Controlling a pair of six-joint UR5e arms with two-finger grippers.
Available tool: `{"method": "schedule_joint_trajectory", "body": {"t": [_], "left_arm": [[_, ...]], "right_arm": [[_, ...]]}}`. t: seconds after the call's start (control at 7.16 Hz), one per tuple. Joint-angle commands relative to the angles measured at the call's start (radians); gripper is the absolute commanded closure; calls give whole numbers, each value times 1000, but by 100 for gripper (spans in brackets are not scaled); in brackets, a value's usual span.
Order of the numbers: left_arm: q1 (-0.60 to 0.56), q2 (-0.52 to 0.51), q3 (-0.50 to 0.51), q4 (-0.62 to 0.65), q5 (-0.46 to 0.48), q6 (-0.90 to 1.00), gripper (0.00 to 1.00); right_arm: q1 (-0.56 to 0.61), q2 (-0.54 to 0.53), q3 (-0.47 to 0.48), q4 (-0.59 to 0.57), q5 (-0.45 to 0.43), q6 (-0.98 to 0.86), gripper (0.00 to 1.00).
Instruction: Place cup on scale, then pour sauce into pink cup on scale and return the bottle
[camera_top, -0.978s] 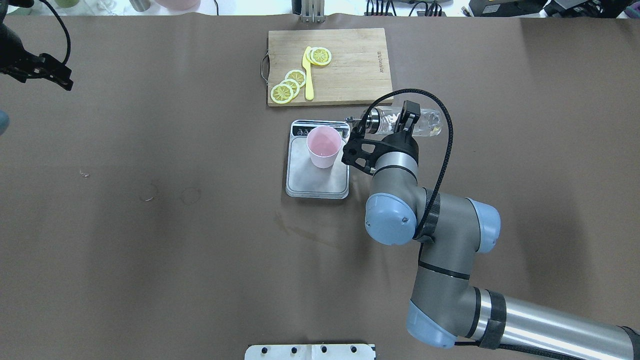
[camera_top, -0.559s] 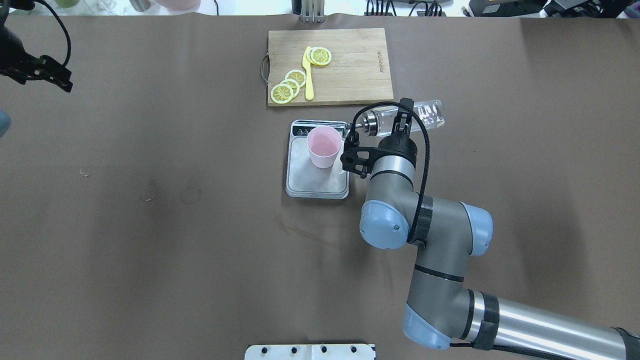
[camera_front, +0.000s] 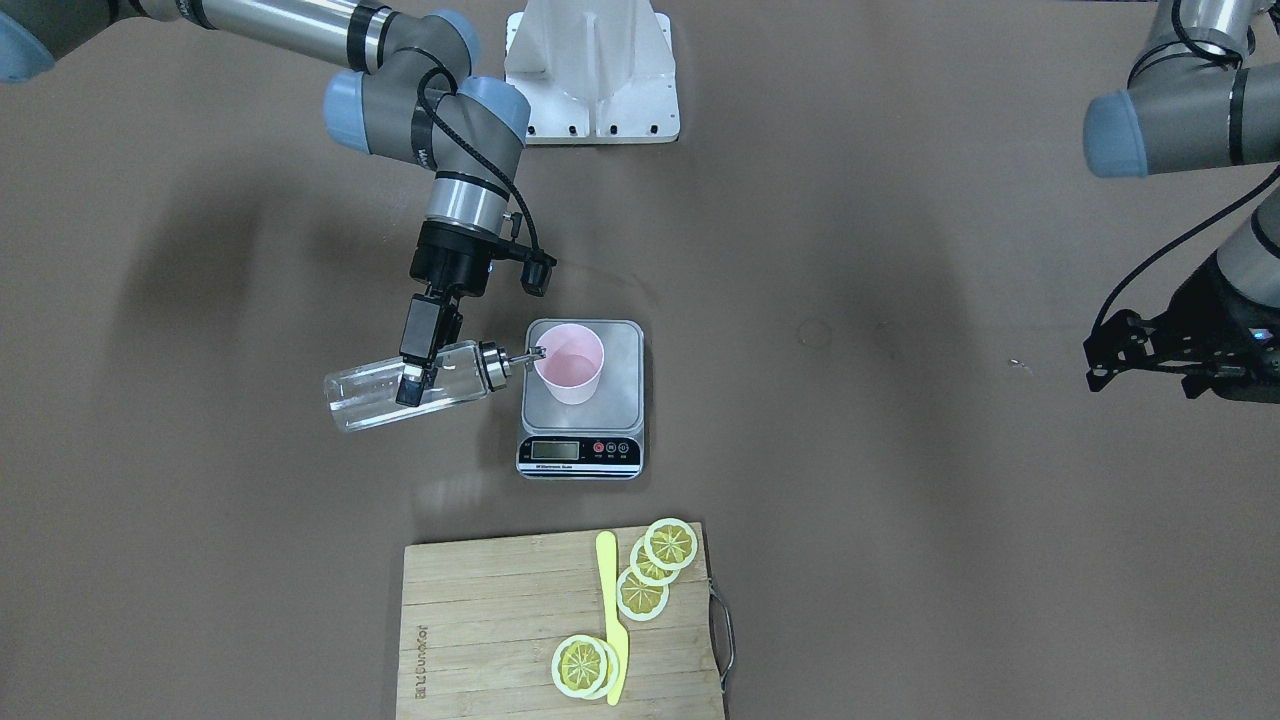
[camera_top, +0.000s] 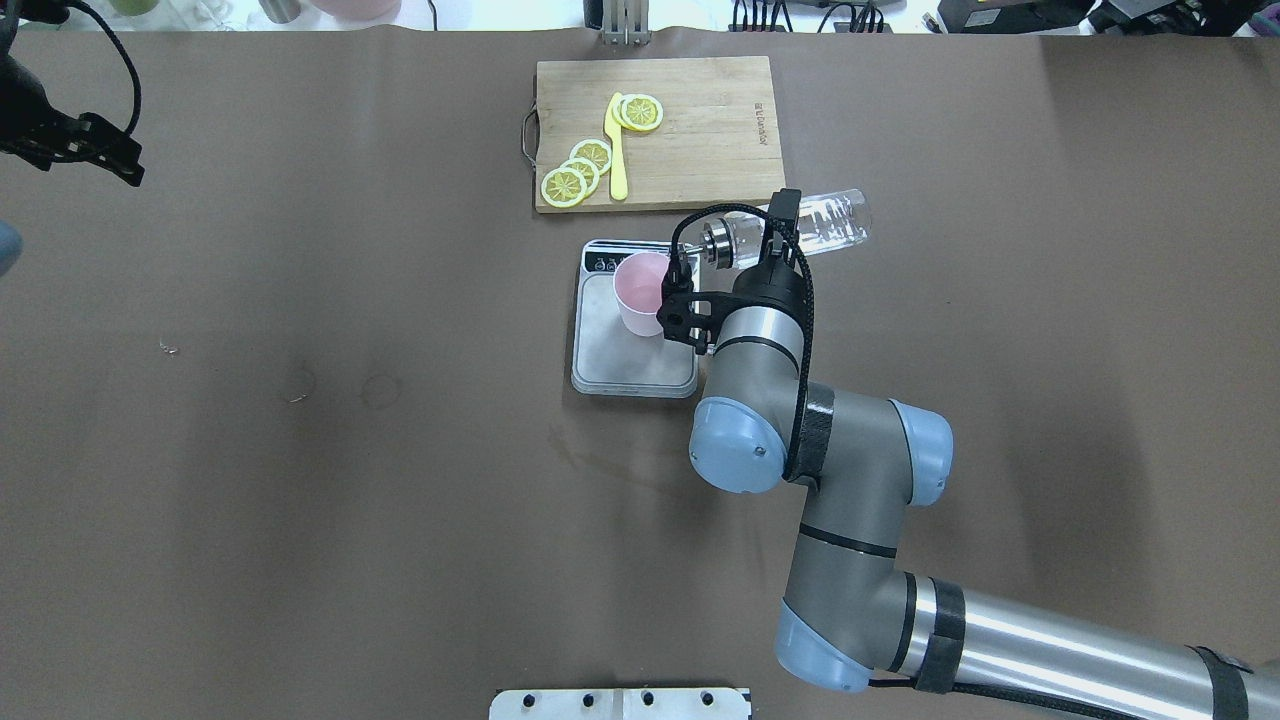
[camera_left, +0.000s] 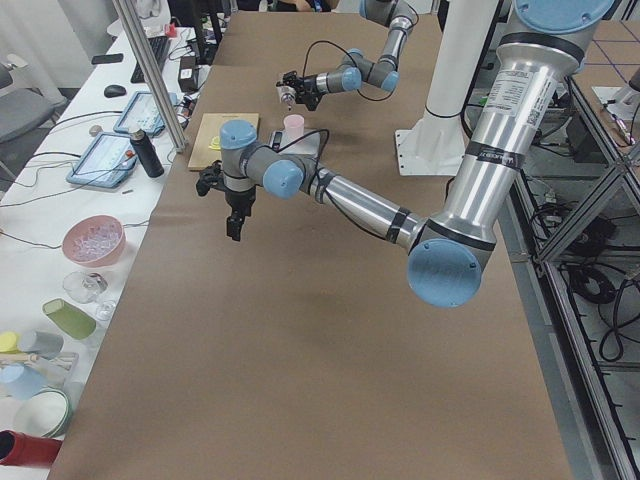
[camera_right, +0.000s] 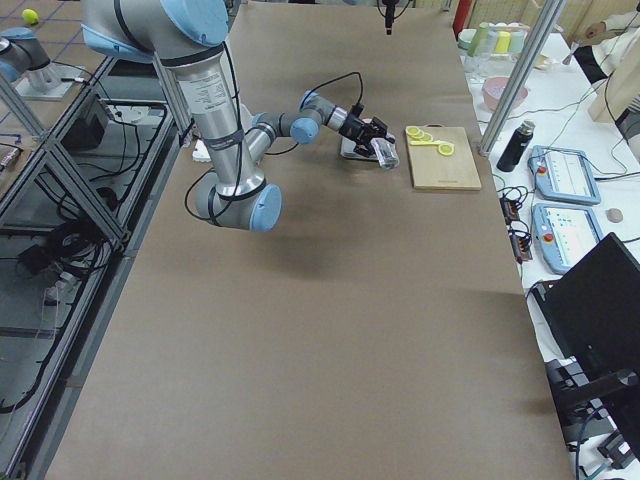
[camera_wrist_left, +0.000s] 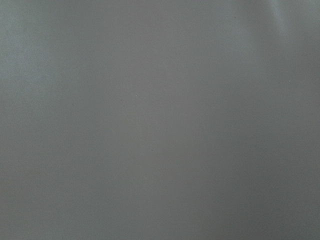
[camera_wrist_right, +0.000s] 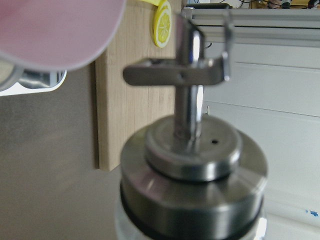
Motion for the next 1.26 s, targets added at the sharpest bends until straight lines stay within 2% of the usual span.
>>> {"method": "schedule_joint_trajectory", "body": {"t": [0.0,0.42,0.84,1.12], "left_arm": [[-1,1,17,-16,0,0,1],[0,1,28,-24,0,2,1],[0,-1,45,-44,0,0,1],[0,-4,45,-44,0,0,1]], "right_arm": [[0,6,-4,0,-31,-117,100],[0,8,4,0,-39,-173,100],[6,6,16,23,-32,-153,100],[14,-6,24,113,-13,-105,100]]}}
